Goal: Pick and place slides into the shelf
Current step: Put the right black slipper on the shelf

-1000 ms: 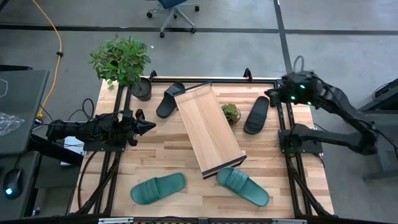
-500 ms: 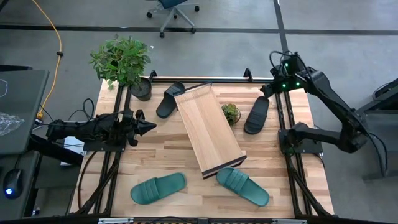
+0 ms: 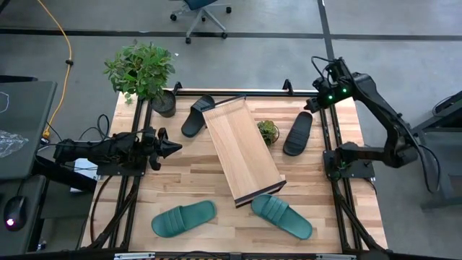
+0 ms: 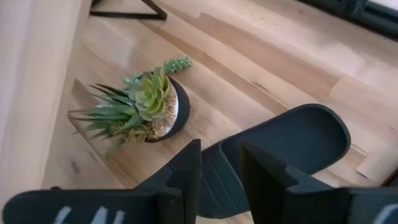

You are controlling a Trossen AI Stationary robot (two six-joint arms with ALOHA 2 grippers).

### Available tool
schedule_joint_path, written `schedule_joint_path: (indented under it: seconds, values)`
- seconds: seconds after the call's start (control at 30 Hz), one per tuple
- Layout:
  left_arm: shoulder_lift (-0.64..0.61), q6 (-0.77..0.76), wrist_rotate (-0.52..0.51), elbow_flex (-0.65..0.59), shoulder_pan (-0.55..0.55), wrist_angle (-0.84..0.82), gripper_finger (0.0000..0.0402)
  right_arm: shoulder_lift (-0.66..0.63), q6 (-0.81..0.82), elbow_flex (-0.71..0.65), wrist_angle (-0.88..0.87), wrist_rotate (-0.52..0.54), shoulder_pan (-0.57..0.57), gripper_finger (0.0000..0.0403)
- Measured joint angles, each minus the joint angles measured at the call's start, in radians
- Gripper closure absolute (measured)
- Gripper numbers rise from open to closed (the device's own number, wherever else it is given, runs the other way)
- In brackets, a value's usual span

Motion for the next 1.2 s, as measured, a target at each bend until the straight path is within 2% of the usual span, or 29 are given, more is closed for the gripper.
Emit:
schedule_joint_path:
  seconds: [0.2, 0.5, 0.87, 0.97, 1.2]
  values:
    - [0.000, 0.000, 0.000, 0.000, 0.000, 0.000, 0.0401, 0.076, -0.068, -0.011, -0.018, -0.046, -0.011, 0.0305]
    - [0.000, -0.008, 0.000, 0.000, 0.000, 0.001, 0.0401, 0.030, -0.089, -0.299, 0.085, -0.076, -0.011, 0.0305]
    - [0.000, -0.016, 0.000, 0.000, 0.000, 0.001, 0.0401, 0.015, -0.119, -0.257, 0.110, -0.029, -0.011, 0.0301]
    - [0.000, -0.016, 0.000, 0.000, 0.000, 0.001, 0.0401, 0.043, -0.139, -0.257, 0.093, -0.033, -0.011, 0.0283]
    - [0.000, -0.024, 0.000, 0.000, 0.000, 0.001, 0.0401, 0.130, -0.195, -0.257, 0.063, -0.048, -0.011, 0.0212]
